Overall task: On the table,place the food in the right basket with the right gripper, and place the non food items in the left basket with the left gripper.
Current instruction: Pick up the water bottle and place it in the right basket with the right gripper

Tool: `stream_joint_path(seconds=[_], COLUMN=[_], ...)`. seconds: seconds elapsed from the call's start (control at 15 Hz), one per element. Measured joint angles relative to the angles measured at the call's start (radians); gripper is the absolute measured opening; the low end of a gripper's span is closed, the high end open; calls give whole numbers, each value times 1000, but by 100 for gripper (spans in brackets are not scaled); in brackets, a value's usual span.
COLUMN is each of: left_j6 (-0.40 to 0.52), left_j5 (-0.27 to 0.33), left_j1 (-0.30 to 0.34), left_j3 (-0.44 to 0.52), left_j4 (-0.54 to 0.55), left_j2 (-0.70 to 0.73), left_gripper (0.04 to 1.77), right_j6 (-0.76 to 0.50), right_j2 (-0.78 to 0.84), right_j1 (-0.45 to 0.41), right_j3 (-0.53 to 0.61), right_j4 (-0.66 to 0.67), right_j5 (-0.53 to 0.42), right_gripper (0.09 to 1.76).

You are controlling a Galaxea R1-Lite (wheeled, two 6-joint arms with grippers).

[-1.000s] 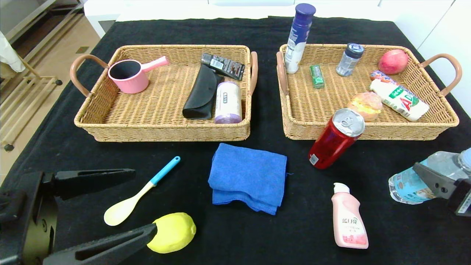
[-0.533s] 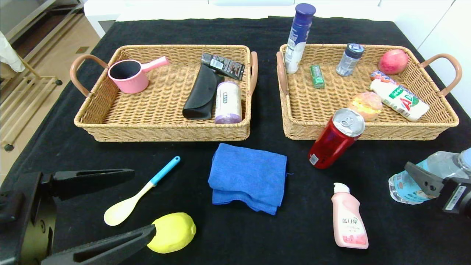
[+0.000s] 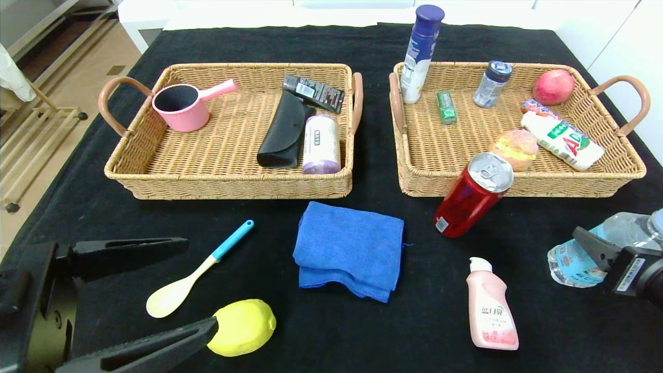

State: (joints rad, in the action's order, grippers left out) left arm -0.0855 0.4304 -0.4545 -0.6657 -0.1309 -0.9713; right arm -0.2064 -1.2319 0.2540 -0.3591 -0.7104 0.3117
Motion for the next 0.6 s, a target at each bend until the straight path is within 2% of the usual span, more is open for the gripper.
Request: stream_joint_path(seconds=[0.13,0.6], left_j6=[-3,-8], left_j5=[0,0], left_j1=[0,0], left_j3=[1,2], left_j4=[0,1], left_j2=[0,4], left_gripper=[172,172], right_j6=[2,2], right_j2=[0,1], right_j1=[0,0], right_j3=[1,5], right_j4=[-3,-1], right_j5=[1,1], right_gripper=[103,97])
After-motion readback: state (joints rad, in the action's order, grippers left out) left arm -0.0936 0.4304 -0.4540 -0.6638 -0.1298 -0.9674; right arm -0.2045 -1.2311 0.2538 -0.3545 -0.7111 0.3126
